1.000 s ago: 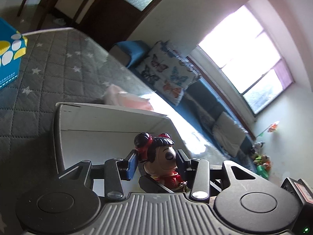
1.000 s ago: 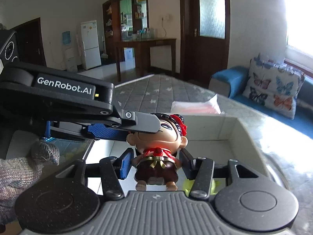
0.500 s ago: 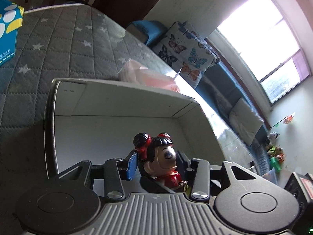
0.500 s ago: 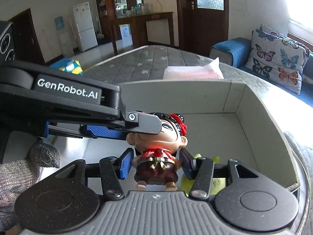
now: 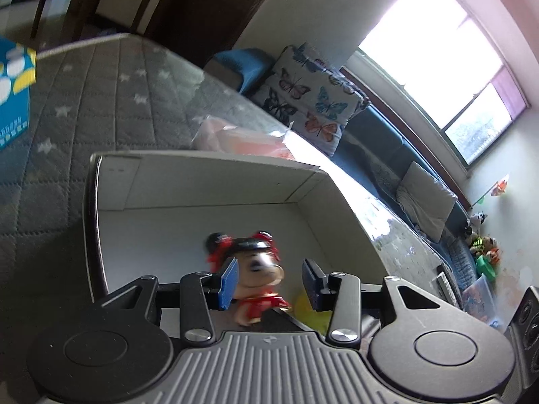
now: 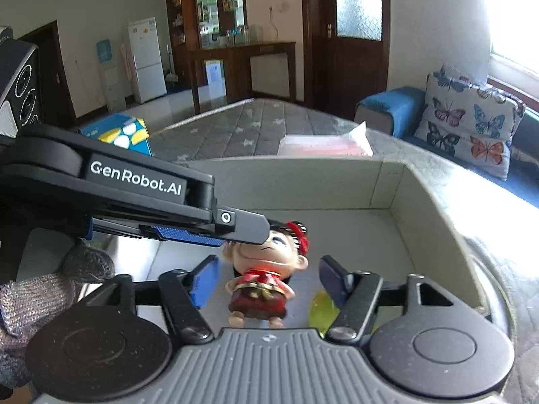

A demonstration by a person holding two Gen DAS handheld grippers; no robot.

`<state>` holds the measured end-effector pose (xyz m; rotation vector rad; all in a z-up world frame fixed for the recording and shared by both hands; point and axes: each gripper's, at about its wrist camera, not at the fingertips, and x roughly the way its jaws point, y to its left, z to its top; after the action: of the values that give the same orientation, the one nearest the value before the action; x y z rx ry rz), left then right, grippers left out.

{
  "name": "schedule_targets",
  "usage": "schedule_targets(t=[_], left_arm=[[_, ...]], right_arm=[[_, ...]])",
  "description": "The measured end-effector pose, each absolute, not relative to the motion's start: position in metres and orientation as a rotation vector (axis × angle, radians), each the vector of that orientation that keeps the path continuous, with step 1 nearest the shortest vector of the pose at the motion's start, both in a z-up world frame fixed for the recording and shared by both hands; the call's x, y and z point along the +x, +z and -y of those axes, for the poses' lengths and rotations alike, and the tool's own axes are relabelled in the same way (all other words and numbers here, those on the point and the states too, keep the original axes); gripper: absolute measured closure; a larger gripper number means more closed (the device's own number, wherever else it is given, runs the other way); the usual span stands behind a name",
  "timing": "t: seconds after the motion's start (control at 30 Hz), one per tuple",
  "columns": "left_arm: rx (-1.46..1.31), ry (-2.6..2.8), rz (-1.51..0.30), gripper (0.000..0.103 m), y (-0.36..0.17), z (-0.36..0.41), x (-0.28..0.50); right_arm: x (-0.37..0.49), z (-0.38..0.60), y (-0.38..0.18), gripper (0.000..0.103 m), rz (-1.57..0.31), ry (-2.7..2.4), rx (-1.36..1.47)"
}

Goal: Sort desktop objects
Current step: 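Lift the doll into the grey box and open the right gripper, then move the right gripper to the white rabbit plush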

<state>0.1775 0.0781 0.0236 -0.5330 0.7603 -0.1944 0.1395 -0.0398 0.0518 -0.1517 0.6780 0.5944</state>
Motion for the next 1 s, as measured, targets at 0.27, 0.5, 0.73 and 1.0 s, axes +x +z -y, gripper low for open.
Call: schedule_targets(t=[0.27, 0.5, 0.73, 1.0], left_arm=[[-0.473, -0.235, -0.67, 0.059, 0.051, -0.055, 0.13], [-0.452, -0.306, -0.657, 0.059, 0.056, -0.024, 0.09], [-0.408, -0.378, -0.699, 0.059, 0.044, 0.016, 0.062], [-0.381, -0.409, -0.799, 0.059, 0.012, 0.049, 0.044]], right_arm=[[0.088, 0.072, 0.081, 0.005, -0.568, 0.557, -0.129], [0.032, 0.109, 0.088, 0.0, -0.506, 0.479, -0.145], [-0.012, 0.154, 0.075, 0.0, -0.548, 0.373, -0.137], [-0.039, 0.208, 0.044, 0.0, -0.648, 0.261, -0.107]])
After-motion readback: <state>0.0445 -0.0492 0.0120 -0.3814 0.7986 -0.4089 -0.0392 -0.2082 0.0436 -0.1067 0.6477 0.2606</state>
